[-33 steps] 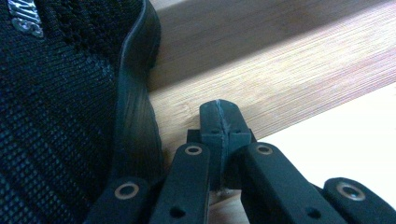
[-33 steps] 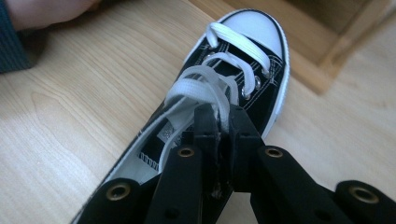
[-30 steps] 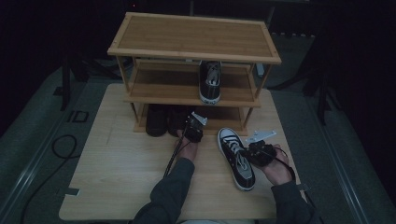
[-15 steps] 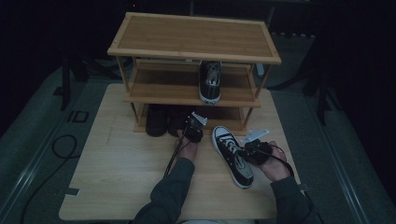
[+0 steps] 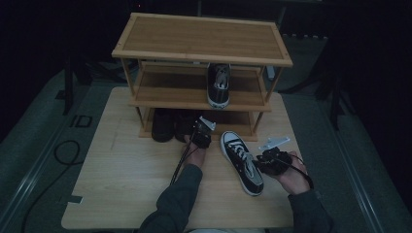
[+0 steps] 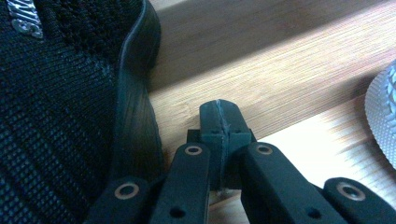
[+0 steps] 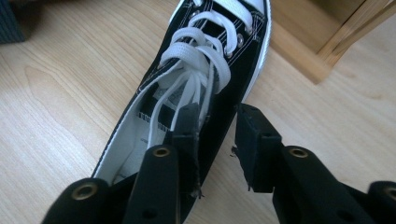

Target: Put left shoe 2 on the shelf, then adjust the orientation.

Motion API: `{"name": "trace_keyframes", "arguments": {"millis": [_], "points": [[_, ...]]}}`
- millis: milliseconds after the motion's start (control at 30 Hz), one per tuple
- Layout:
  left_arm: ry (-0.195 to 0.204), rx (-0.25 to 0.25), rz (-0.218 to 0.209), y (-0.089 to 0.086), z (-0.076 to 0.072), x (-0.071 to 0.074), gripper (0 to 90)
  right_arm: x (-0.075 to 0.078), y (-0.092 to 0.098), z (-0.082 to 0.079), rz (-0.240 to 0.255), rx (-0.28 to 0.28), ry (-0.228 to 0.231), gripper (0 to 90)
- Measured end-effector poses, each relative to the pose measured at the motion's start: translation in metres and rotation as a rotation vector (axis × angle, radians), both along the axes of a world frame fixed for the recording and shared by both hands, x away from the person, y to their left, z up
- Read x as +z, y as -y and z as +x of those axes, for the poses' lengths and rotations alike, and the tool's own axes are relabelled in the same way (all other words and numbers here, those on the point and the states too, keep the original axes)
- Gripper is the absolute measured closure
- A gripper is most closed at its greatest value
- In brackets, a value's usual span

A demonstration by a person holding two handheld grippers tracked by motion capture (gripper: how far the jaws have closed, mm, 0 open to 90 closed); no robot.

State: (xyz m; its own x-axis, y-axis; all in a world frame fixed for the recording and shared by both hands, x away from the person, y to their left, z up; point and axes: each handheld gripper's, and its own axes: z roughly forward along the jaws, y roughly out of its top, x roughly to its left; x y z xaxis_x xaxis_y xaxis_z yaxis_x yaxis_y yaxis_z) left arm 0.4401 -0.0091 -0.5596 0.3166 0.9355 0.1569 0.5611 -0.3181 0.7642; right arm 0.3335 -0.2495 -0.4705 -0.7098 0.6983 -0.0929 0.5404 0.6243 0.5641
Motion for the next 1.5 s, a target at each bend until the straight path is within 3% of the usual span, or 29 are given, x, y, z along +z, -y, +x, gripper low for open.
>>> {"name": "trace_keyframes", "arguments": {"millis": [133,267,367,467,600,900,1500], "points": [[0.000,0.000,0.000,0.000,0.000,0.000,90.0,-0.003,-0.001,0.003,-0.010,-0.043,-0.018,77.0],[0.000,0.000,0.000,0.000,0.000,0.000,90.0,-0.002,-0.008,0.003,0.004,-0.042,-0.015,76.9],[-0.001,-0.001,-0.002,0.000,0.000,0.000,90.0,-0.008,-0.016,0.006,-0.039,-0.048,-0.034,79.5],[-0.001,-0.001,-0.002,0.000,0.000,0.000,90.0,-0.015,-0.021,0.010,-0.049,-0.069,-0.045,81.8],[-0.001,-0.001,-0.002,0.000,0.000,0.000,90.0,-0.020,-0.024,0.016,-0.031,-0.077,-0.051,86.0],[-0.001,-0.001,-0.001,0.000,0.000,0.000,90.0,-0.022,-0.013,0.023,0.070,-0.069,-0.099,87.5],[-0.001,-0.001,-0.001,0.000,0.000,0.000,90.0,-0.019,-0.006,0.024,0.112,-0.057,-0.110,88.1]]}}
